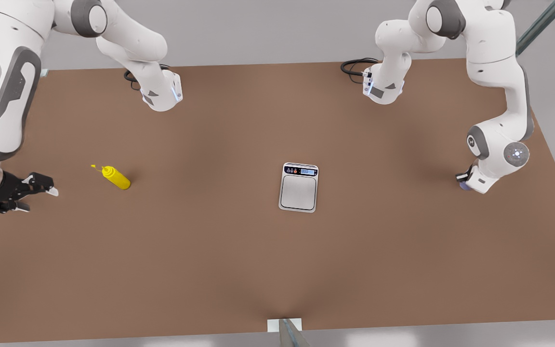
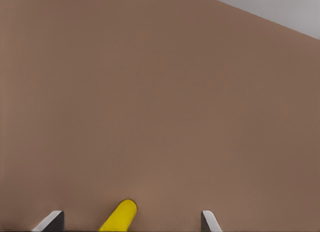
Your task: Move cup to the weight, pick up sauce bottle, pour sauce
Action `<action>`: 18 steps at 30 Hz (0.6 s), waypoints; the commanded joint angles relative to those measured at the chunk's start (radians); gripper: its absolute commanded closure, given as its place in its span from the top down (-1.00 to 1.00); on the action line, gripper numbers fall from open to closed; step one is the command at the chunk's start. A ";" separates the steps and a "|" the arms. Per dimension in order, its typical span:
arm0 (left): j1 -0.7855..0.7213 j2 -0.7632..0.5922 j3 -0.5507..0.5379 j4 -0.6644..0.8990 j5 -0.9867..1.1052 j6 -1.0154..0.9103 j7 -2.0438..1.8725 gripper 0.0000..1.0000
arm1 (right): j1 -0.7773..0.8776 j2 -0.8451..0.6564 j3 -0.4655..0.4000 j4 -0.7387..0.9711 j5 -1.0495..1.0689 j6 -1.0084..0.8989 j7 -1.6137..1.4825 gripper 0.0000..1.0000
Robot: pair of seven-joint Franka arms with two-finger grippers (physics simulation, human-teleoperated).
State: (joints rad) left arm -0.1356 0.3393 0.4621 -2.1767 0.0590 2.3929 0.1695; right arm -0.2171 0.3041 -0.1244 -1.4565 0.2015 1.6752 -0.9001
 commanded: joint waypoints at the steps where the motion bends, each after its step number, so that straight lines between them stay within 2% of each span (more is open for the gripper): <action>1: -0.004 -0.002 -0.005 0.000 -0.133 0.003 0.007 -0.57 | -0.008 0.000 -0.001 -0.010 0.018 0.000 -0.046 1.00; 3: -0.038 -0.006 -0.017 0.000 -0.145 0.014 0.004 -0.57 | -0.065 -0.009 -0.001 -0.076 0.072 0.015 -0.236 1.00; 5: -0.091 -0.011 -0.020 0.002 -0.186 0.014 0.005 -0.57 | -0.122 -0.045 -0.001 -0.226 0.111 0.112 -0.462 1.00; 8: -0.108 -0.011 -0.085 0.005 -0.228 0.012 0.002 -0.57 | -0.245 -0.068 -0.001 -0.452 0.272 0.215 -0.790 1.00; 12: -0.190 -0.003 -0.108 0.032 -0.238 0.009 -0.140 -0.57 | -0.415 0.030 -0.001 -0.510 0.412 0.159 -1.154 1.00; 18: -0.211 0.010 -0.198 0.118 -0.242 -0.055 -0.337 -0.57 | -0.496 0.179 0.000 -0.501 0.503 0.066 -1.402 1.00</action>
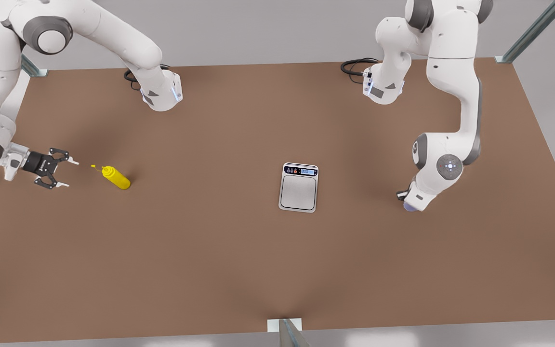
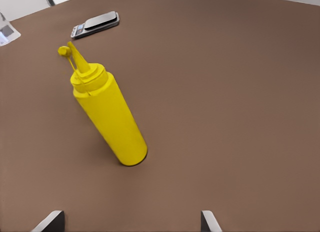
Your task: Move cup to the weight, pick up sauce bottle, pour sauce
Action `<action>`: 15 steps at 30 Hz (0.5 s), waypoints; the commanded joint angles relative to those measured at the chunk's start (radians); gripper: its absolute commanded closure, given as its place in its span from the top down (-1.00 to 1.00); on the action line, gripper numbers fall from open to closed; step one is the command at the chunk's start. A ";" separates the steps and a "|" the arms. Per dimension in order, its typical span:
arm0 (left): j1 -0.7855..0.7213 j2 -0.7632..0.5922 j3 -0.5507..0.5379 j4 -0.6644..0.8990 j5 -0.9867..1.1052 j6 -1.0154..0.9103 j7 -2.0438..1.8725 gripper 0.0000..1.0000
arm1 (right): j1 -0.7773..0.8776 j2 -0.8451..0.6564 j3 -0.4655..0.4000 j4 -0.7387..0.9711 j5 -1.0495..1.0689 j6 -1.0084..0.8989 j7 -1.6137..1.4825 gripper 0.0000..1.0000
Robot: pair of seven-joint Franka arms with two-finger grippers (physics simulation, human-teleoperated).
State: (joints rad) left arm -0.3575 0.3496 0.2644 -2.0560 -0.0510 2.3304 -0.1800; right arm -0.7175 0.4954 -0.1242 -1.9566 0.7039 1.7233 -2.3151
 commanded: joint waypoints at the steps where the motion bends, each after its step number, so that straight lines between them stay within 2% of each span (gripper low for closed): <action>1: -0.003 0.000 -0.001 0.002 -0.132 -0.002 -0.009 -0.57 | -0.005 0.011 0.000 0.002 0.002 -0.022 -0.007 1.00; 5: -0.055 0.029 -0.008 0.076 -0.132 -0.052 -0.114 -0.57 | -0.007 0.071 0.003 0.004 0.026 -0.063 -0.101 1.00; 9: -0.061 0.037 -0.074 0.128 -0.133 -0.078 -0.230 -0.57 | 0.009 0.112 0.014 0.004 0.046 -0.071 -0.161 1.00; 12: -0.063 0.074 -0.134 0.214 -0.133 -0.112 -0.331 -0.57 | 0.009 0.135 0.063 0.004 0.046 -0.080 -0.168 1.00; 13: -0.084 0.117 -0.137 0.290 -0.133 -0.157 -0.377 -0.57 | 0.009 0.144 0.078 0.010 0.055 -0.080 -0.167 1.00; 15: -0.121 0.144 -0.139 0.330 -0.132 -0.157 -0.449 -0.57 | 0.009 0.163 0.110 0.011 0.069 -0.079 -0.168 1.00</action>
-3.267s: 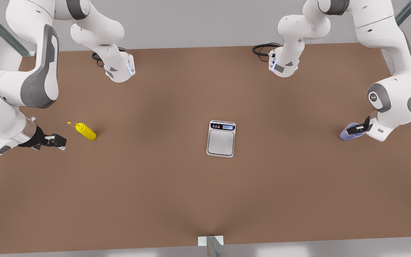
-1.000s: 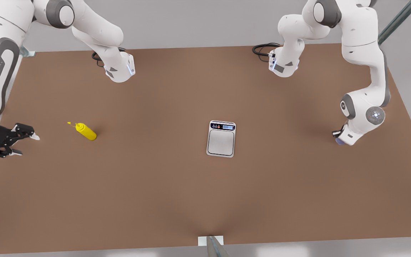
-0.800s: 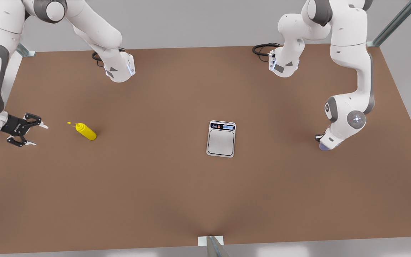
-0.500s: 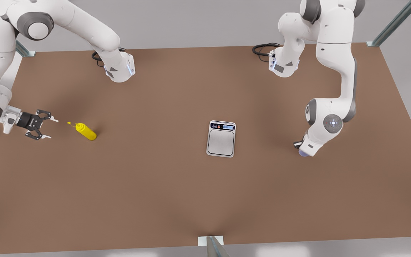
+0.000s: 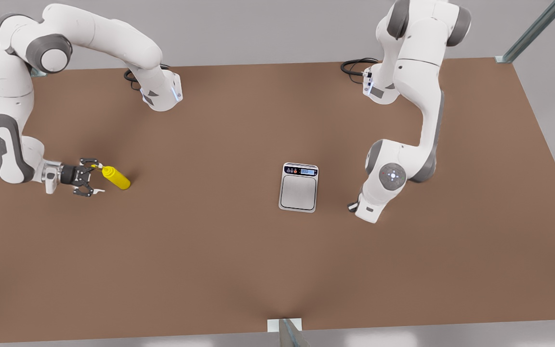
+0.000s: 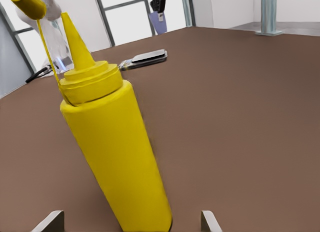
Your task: Move cup to the weight, pick up sauce bottle, pour sauce
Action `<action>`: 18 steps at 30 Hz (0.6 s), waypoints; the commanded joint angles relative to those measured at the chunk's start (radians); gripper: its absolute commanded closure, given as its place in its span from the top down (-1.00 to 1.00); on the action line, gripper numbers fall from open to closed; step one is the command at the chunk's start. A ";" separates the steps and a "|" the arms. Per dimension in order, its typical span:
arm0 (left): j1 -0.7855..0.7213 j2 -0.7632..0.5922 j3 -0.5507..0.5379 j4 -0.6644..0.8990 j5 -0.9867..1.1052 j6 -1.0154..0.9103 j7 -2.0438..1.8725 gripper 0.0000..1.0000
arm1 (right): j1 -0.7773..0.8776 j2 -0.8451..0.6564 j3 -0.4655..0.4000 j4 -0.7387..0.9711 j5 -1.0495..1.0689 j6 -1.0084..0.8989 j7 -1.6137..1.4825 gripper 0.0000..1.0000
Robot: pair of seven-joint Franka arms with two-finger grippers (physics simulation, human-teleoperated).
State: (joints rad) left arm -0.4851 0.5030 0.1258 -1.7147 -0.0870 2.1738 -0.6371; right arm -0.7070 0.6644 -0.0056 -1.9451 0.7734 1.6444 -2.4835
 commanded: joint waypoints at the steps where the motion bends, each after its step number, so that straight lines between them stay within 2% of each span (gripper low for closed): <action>1: 0.000 0.003 0.000 0.003 -0.096 0.001 0.002 -0.57 | 0.000 0.003 0.002 0.000 0.000 0.000 0.000 1.00; 18: -0.233 0.100 0.000 0.141 -0.086 -0.017 -0.361 -0.57 | 0.037 0.030 0.010 -0.005 0.007 -0.023 -0.077 1.00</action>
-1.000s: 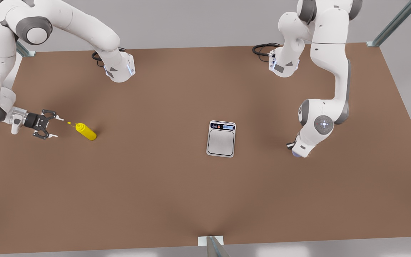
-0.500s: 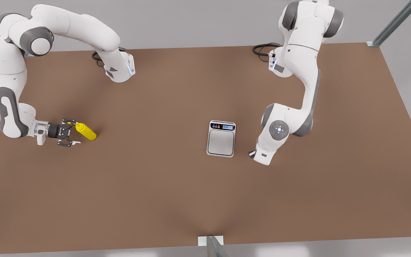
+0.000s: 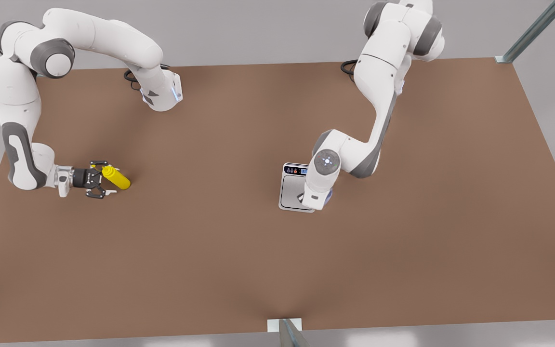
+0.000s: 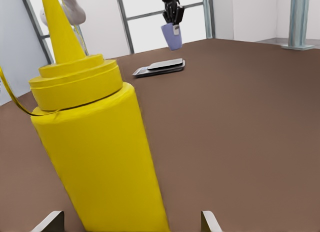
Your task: Move cup to the weight, pick up sauce bottle, pour sauce
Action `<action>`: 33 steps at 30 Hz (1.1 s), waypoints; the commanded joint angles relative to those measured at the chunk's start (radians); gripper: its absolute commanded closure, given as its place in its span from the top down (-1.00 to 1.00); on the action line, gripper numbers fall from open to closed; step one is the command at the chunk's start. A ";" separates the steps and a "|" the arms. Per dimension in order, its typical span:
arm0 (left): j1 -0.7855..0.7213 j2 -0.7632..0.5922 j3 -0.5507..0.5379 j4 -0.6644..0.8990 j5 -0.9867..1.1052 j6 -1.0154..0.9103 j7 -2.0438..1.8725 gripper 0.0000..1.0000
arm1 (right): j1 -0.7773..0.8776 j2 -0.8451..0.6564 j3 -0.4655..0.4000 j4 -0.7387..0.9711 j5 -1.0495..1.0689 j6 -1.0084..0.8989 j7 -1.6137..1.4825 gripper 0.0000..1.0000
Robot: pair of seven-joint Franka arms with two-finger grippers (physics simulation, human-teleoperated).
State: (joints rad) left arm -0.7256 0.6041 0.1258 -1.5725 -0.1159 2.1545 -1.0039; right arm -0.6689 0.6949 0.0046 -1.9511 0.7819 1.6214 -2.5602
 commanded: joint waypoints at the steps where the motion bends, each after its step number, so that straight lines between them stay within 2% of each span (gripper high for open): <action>1: -0.001 0.003 0.000 0.002 -0.057 0.002 -0.008 -0.57 | 0.000 0.002 0.000 0.000 0.000 0.000 0.000 1.00; 6: -0.064 0.075 0.000 0.094 -0.054 -0.028 -0.094 -0.57 | 0.009 0.003 0.000 -0.002 -0.001 -0.023 -0.006 1.00; 11: -0.087 0.098 0.000 0.098 -0.053 -0.027 -0.104 -0.53 | 0.035 0.008 0.000 0.001 -0.001 -0.021 -0.012 1.00; 12: -0.089 0.100 0.000 0.098 -0.051 -0.027 -0.104 -0.44 | 0.035 0.008 0.000 0.001 -0.001 -0.021 -0.012 1.00; 14: -0.087 0.103 0.002 0.114 -0.051 -0.028 -0.105 -0.05 | 0.035 0.009 0.000 0.001 -0.001 -0.023 -0.020 1.00; 16: -0.087 0.103 0.002 0.123 -0.051 -0.028 -0.093 0.19 | 0.046 0.009 0.000 0.001 -0.001 -0.025 -0.023 1.00; 18: -0.086 0.105 0.002 0.129 -0.051 -0.028 -0.090 0.35 | 0.046 0.011 0.000 0.001 -0.001 -0.026 -0.029 1.00; 19: -0.086 0.105 0.002 0.129 -0.051 -0.028 -0.091 0.35 | 0.049 0.011 0.000 0.001 -0.001 -0.026 -0.029 0.66; 20: -0.086 0.105 0.003 0.129 -0.051 -0.028 -0.093 0.35 | 0.049 0.012 0.000 0.001 -0.001 -0.026 -0.029 0.49; 21: -0.086 0.105 0.003 0.131 -0.051 -0.041 -0.093 0.35 | 0.049 0.014 0.000 0.001 -0.001 -0.026 -0.029 0.42; 25: -0.087 0.100 0.003 0.131 -0.050 -0.059 -0.093 0.36 | 0.048 0.014 0.000 0.001 -0.001 -0.028 -0.029 0.24; 33: -0.086 0.100 0.005 0.150 -0.053 -0.081 -0.097 0.39 | 0.046 0.014 0.000 0.004 -0.001 -0.028 -0.026 0.10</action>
State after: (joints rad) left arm -0.8114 0.7042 0.1303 -1.4198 -0.1675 2.0642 -1.1014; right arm -0.6227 0.7087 0.0037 -1.9452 0.7805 1.5893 -2.5863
